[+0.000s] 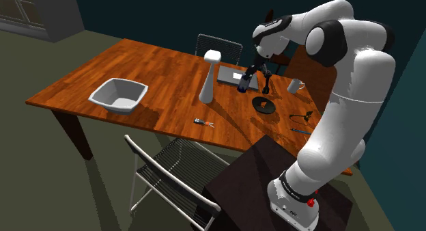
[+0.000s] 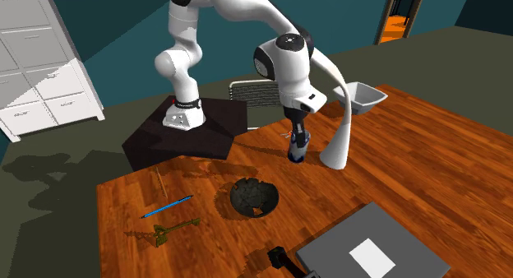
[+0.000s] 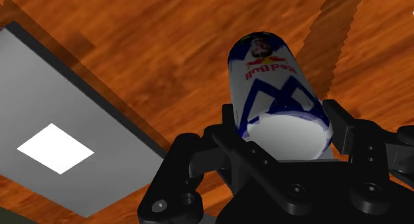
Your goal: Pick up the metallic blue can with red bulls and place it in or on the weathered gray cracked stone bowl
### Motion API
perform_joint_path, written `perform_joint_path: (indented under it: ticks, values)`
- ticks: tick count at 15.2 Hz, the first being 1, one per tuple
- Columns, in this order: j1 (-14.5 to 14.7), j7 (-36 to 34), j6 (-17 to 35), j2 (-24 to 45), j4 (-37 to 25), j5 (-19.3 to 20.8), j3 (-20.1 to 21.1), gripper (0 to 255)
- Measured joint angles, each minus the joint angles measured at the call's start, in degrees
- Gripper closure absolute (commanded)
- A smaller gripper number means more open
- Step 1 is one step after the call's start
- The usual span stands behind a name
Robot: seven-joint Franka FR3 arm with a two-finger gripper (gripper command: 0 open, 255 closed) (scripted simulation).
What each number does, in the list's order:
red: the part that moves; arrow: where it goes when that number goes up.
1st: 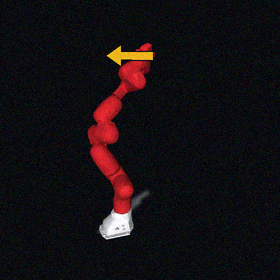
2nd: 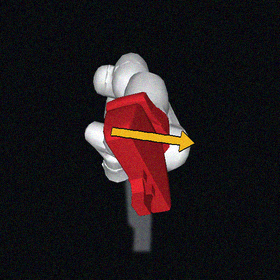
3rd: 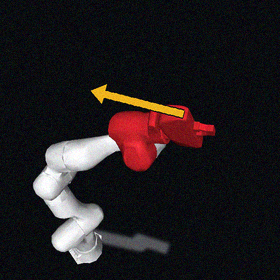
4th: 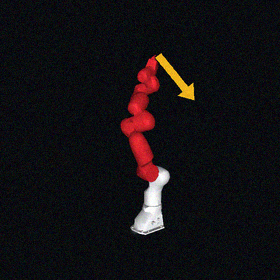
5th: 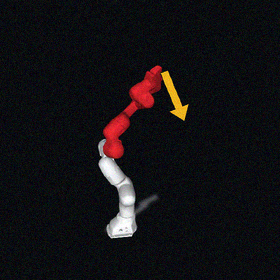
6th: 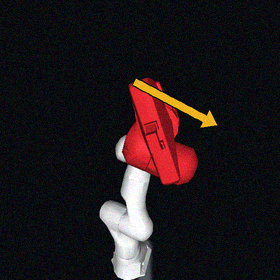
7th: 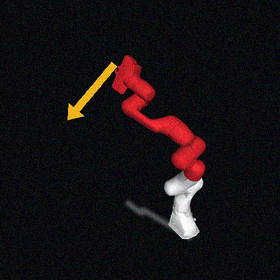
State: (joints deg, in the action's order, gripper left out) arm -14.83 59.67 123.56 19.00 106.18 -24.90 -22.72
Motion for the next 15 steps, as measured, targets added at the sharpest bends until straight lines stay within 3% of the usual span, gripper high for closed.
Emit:
perform_joint_path:
  ticks: [5, 15]
  values:
    - [-3.56, 5.56, -1.55, -2.85, 2.70, 0.75, -2.43, 255]
    - [-10.93, 15.90, -6.53, -4.24, 2.10, 1.60, -6.96, 255]
